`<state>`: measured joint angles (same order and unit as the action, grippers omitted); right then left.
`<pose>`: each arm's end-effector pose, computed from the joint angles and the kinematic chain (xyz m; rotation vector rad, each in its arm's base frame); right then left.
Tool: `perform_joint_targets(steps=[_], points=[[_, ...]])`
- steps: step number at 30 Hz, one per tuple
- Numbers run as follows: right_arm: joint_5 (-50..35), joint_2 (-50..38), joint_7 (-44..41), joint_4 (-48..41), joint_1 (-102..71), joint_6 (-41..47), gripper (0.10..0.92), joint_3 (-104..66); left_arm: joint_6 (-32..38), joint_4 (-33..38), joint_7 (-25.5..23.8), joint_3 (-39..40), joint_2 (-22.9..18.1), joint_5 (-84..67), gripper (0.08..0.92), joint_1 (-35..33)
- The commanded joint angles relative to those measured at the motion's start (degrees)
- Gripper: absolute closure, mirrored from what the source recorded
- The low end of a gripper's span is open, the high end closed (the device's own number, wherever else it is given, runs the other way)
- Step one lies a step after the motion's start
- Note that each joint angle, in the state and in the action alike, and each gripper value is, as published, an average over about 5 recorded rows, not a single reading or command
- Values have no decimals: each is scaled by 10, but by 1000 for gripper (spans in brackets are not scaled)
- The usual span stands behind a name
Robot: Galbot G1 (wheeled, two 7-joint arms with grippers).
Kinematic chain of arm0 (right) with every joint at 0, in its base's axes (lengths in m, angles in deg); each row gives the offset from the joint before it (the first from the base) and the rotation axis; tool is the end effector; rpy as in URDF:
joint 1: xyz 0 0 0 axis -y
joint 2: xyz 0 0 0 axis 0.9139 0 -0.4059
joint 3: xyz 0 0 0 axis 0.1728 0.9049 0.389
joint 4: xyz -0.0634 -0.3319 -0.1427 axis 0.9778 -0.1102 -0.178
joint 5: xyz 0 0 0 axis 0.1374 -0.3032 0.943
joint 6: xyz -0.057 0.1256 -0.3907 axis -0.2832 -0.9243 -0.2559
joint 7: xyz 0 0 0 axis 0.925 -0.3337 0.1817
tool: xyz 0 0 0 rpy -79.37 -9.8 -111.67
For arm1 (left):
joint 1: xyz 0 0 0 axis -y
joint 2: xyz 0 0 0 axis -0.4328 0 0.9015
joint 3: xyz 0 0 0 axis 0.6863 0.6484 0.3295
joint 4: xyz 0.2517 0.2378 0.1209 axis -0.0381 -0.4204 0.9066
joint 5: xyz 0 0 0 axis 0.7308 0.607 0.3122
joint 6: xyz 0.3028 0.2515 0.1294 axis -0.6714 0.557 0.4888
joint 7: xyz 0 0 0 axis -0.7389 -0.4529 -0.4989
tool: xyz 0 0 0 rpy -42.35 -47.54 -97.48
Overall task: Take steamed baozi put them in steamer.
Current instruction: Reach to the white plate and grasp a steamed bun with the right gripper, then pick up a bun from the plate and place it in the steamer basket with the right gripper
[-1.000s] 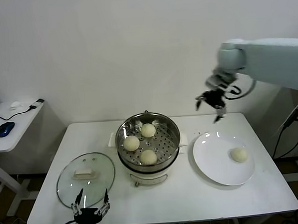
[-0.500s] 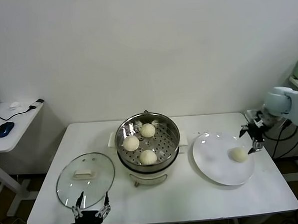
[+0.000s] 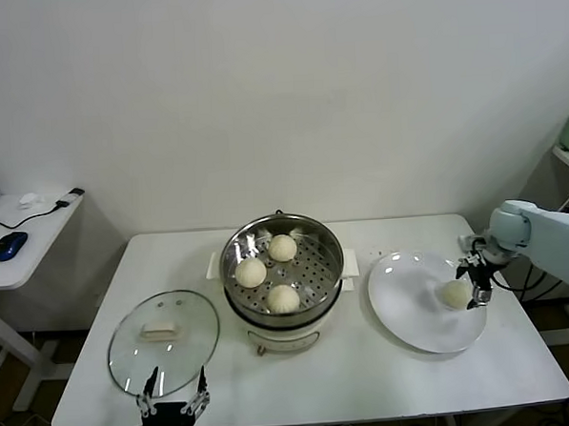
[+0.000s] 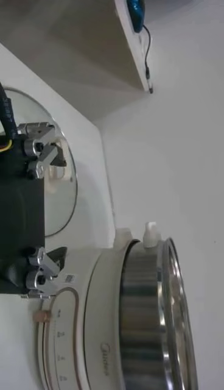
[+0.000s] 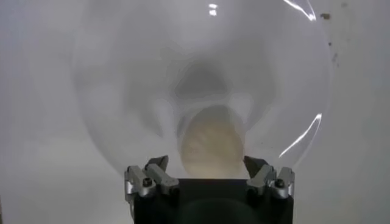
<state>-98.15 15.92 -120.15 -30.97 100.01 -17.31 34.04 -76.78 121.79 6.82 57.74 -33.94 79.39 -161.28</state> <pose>0.5966 -0.2630 -0.2584 1.0954 -1.3295 1.2068 0.1331 0.0113 -0.3807 0.1019 -2.8277 -0.2214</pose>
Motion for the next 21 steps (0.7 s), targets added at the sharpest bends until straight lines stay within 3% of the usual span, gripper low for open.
perform_joint_targets(steps=[1, 5, 14, 21], points=[[19, 31, 11, -50, -52, 3, 203, -49, 0, -1, 1, 1, -1, 0, 177, 1], [20, 29, 4, -40, -42, 3, 216, -40, 1, 0, 1, 1, -1, 0, 177, -1], [3, 8, 2, 22, 36, 17, 365, 12, -1, 9, 2, 5, 0, 2, 177, -3], [-177, 39, -5, 132, 309, 44, 385, 210, -3, 20, 2, 8, 4, 2, 177, -6]])
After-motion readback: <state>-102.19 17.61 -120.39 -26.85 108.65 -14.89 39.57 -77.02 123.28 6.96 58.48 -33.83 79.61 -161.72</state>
